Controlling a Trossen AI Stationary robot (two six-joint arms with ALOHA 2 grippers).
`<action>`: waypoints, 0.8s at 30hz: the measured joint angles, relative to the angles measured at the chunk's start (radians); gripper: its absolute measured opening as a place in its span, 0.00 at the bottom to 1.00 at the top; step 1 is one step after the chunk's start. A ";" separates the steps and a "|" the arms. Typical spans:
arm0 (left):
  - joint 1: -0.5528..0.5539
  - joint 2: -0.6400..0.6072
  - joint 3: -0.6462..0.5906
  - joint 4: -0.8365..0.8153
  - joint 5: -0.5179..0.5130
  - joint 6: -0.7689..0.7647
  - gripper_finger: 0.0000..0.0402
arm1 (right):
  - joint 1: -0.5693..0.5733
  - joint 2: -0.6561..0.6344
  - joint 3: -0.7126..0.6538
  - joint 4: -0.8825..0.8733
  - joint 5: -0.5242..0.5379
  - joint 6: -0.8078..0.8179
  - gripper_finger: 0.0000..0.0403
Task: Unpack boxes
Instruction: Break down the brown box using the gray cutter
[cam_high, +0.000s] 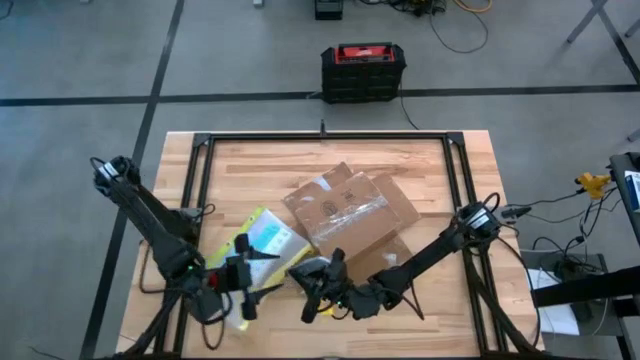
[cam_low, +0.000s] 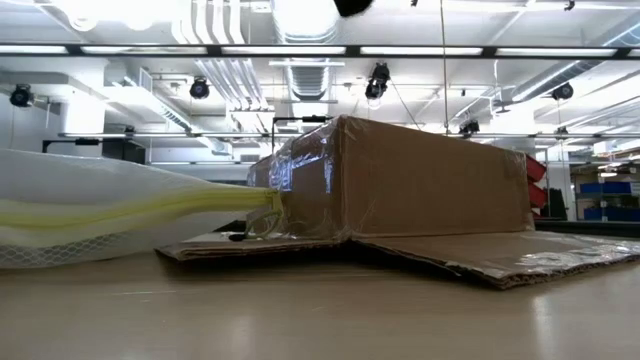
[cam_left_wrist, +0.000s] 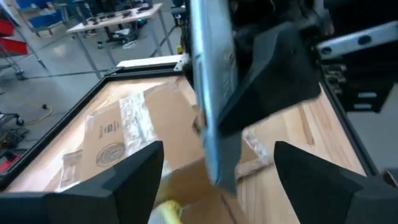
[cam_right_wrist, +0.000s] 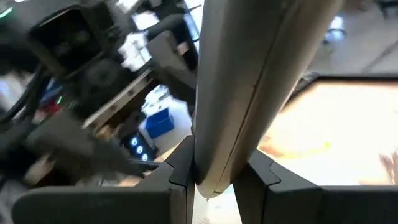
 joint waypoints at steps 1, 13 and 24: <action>0.000 -0.015 -0.001 -0.038 0.014 -0.025 0.70 | 0.000 -0.008 0.000 -0.002 -0.031 -0.044 0.14; 0.009 -0.099 -0.222 0.181 0.048 0.117 0.51 | -0.017 -0.139 0.000 -0.282 -0.238 -0.379 0.14; 0.164 -0.245 -0.472 0.404 0.140 0.277 0.38 | -0.131 -0.295 -0.003 -0.672 -0.388 -0.439 0.14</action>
